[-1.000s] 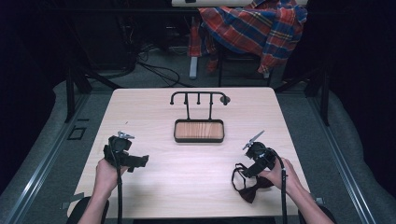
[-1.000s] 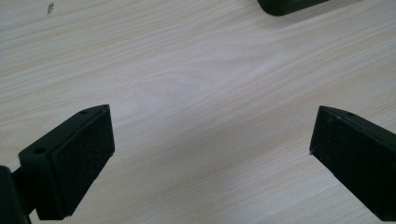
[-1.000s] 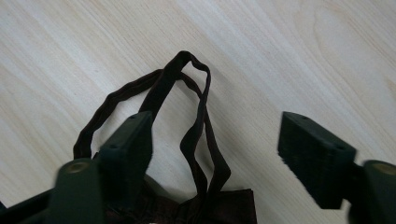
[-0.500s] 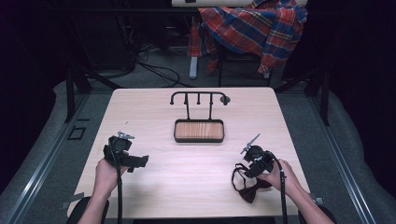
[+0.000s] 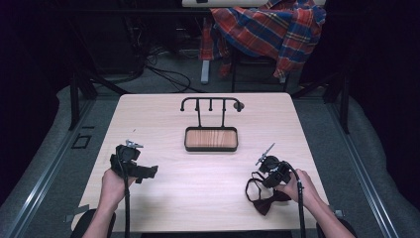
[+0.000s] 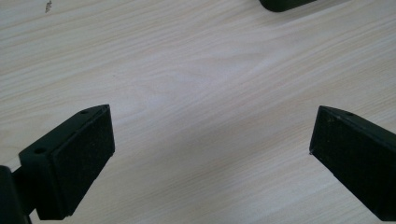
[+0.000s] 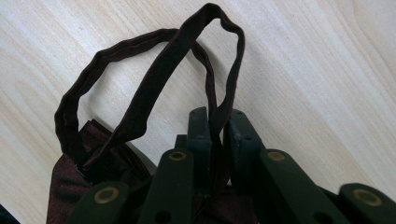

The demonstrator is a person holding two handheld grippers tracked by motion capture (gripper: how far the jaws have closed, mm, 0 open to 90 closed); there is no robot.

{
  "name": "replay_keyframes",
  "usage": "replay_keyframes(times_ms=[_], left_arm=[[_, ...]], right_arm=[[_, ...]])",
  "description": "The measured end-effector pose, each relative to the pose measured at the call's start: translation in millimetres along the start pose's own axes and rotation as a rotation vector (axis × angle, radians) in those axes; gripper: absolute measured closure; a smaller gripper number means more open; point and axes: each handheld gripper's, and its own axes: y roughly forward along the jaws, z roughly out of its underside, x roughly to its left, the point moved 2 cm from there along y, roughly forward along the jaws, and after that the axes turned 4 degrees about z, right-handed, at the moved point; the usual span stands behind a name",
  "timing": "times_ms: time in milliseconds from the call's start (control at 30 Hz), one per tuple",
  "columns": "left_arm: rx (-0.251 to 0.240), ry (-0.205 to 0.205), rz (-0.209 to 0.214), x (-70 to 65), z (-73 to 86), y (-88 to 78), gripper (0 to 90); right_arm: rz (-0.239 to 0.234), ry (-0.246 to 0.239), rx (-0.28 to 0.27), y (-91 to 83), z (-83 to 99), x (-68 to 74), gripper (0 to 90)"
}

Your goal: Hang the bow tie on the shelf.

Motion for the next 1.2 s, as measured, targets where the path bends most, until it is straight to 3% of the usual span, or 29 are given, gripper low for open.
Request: replay_keyframes(times_ms=[300, 633, 700, 967, 1100, 1200], left_arm=[[0.003, -0.001, 0.001, -0.3, 0.2, -0.5, 0.1], [-0.002, 0.001, -0.001, -0.1, 0.3, -0.6, 0.1], [-0.002, 0.001, -0.002, -0.1, 0.3, -0.6, 0.1], [-0.002, 0.0, -0.002, -0.2, 0.2, -0.6, 0.1], [-0.002, 0.002, -0.002, 0.1, 0.3, -0.8, 0.1], [-0.002, 0.004, -0.003, 0.4, 0.2, -0.7, 0.1]], right_arm=[[0.018, -0.005, 0.031, 1.6, 1.1, -1.5, 73.4], [0.03, -0.011, 0.055, 2.5, 1.8, -1.0, 86.8], [0.044, -0.015, 0.047, 1.0, 1.5, -0.7, 87.6], [0.123, -0.016, -0.067, -15.3, -0.7, 1.0, 88.5], [0.15, 0.004, -0.122, -20.1, 0.1, 1.6, 88.5], [0.177, -0.008, -0.133, -25.3, -0.1, 0.6, 88.6]])
